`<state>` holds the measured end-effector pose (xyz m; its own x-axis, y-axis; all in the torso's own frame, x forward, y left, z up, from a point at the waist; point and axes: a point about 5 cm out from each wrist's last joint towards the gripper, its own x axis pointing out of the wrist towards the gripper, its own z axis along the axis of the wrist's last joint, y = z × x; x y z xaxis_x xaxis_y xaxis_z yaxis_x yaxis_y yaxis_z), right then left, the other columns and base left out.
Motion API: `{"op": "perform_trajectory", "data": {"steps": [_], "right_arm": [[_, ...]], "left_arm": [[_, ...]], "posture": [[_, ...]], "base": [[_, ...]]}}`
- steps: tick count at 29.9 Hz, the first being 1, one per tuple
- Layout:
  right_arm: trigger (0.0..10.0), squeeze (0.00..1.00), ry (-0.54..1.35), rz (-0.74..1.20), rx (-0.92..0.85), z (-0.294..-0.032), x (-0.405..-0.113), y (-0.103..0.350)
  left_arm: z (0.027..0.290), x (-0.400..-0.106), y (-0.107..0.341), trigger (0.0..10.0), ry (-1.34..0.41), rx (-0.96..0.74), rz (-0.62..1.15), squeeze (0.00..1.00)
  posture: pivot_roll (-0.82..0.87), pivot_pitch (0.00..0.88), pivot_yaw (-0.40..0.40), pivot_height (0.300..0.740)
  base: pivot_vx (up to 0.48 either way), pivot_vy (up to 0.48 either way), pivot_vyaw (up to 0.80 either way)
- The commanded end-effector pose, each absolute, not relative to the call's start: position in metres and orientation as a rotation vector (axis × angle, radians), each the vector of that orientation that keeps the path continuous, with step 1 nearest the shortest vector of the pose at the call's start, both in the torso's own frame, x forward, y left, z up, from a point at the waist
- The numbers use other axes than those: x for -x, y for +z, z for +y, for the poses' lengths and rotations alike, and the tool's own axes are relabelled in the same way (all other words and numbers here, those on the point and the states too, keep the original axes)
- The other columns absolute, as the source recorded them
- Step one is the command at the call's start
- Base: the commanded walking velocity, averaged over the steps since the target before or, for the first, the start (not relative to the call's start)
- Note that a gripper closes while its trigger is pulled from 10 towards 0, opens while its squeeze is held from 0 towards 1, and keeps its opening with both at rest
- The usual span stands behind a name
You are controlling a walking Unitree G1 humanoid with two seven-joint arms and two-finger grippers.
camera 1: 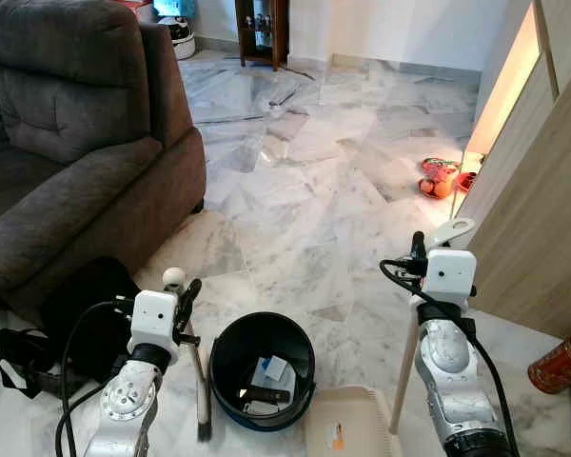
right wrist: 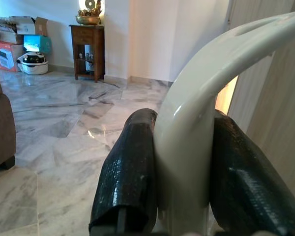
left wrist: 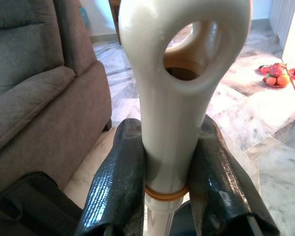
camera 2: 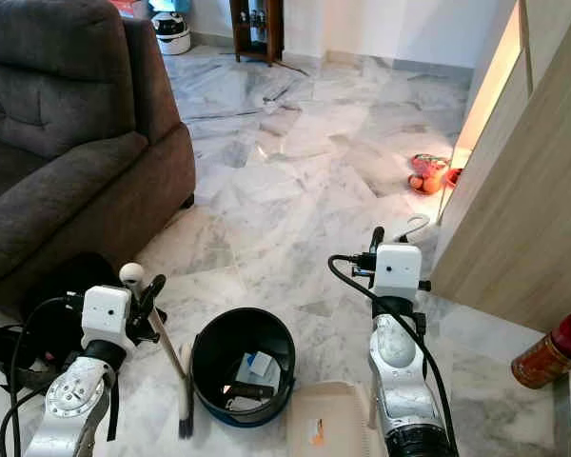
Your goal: Sweep floor
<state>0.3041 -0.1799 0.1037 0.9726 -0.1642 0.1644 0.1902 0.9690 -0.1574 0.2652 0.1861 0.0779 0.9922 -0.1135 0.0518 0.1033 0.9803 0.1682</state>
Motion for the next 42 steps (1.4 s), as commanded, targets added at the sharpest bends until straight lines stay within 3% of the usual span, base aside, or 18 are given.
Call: {"op": "perform_trajectory", "data": {"steps": [1, 42], "right_arm": [[10.0, 0.0, -0.185, -0.2, 0.161, -0.1822, -0.3082, 0.1135], [10.0, 0.0, -0.14, -0.212, 0.15, -0.1797, -0.3108, 0.1067]], "left_arm": [[0.1861, -0.2646, 0.0858, 10.0, -0.116, -0.166, -0.097, 0.0], [0.1836, -0.2623, 0.0826, 10.0, -0.103, -0.144, -0.084, 0.0]], "posture": [[0.12, 0.044, 0.053, 0.74], [0.09, 0.082, 0.045, 0.74]], "base": [[0.0, 0.0, 0.0], [0.0, 0.0, 0.0]]}}
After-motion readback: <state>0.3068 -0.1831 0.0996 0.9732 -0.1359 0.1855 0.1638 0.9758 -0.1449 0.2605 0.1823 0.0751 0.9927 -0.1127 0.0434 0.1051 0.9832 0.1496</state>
